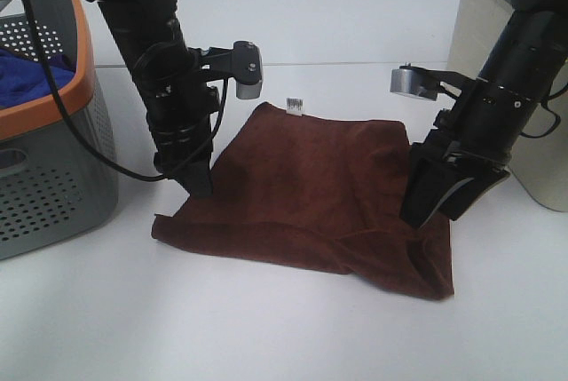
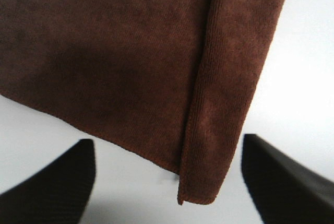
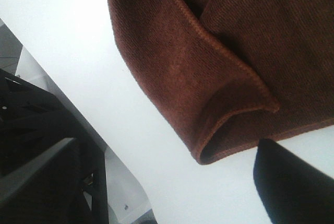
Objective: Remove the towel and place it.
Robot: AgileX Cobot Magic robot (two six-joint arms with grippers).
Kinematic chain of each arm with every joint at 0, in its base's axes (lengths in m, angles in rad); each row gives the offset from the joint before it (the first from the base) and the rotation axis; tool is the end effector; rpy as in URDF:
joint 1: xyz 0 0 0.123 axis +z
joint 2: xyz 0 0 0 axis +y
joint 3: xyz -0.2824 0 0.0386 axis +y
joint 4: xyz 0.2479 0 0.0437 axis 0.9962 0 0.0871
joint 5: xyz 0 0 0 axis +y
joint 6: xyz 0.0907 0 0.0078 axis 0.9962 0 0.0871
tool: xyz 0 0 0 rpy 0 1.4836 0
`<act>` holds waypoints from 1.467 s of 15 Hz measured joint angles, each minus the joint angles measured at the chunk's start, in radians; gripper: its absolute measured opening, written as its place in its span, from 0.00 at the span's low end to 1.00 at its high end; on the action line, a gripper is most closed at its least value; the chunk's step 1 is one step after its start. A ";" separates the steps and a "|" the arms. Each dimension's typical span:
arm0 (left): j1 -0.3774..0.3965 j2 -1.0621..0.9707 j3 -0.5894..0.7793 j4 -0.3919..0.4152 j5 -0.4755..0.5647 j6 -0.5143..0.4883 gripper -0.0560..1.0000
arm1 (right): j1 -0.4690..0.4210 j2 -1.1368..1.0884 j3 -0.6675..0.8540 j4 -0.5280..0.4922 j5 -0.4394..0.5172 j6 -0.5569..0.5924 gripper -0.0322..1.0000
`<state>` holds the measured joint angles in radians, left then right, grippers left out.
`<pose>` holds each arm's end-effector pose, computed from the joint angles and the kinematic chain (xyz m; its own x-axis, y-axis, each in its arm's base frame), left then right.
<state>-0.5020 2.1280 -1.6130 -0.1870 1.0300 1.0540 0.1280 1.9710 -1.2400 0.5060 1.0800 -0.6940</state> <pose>0.3700 -0.2197 0.1690 -0.0993 0.9750 -0.1987 0.9947 0.1028 0.0074 0.3435 0.0835 0.1532 -0.8620 -0.4980 -0.0945 -0.4872 0.7625 0.4257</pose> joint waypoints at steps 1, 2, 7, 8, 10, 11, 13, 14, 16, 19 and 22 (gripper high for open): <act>-0.006 0.000 0.000 -0.002 0.000 0.000 0.91 | 0.000 -0.025 0.000 0.000 -0.009 0.017 0.81; -0.008 0.000 0.000 -0.002 0.000 0.000 0.94 | 0.000 -0.040 0.000 0.000 -0.018 0.023 0.82; -0.010 0.000 -0.202 -0.003 0.011 -0.319 0.99 | 0.000 -0.201 -0.072 -0.045 -0.059 0.111 0.85; -0.010 0.000 -0.269 -0.003 0.035 -0.373 0.99 | 0.000 -0.219 -0.130 -0.065 -0.057 0.157 0.85; -0.010 0.000 -0.396 -0.003 0.101 -0.451 0.99 | 0.000 -0.250 -0.253 -0.128 -0.054 0.302 0.85; -0.010 0.000 -0.463 -0.003 0.146 -0.489 0.99 | 0.000 -0.260 -0.325 -0.188 -0.053 0.409 0.85; -0.001 0.000 -0.606 0.009 0.173 -0.613 0.99 | 0.000 -0.262 -0.452 -0.361 -0.020 0.620 0.85; 0.021 -0.008 -0.645 0.011 0.174 -0.698 0.99 | 0.000 -0.262 -0.495 -0.447 0.007 0.694 0.85; 0.078 -0.025 -0.663 0.038 0.176 -0.830 0.99 | -0.008 -0.262 -0.542 -0.552 0.008 0.733 0.84; 0.217 -0.065 -0.621 0.156 0.184 -1.000 0.99 | -0.129 -0.262 -0.554 -0.549 0.008 0.743 0.82; 0.319 -0.159 -0.516 0.207 0.189 -1.014 0.99 | -0.303 -0.271 -0.554 -0.458 0.008 0.733 0.82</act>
<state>-0.1830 1.9690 -2.1290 0.0200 1.2190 0.0400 -0.1750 1.7000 -1.7940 0.0480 1.0880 0.0390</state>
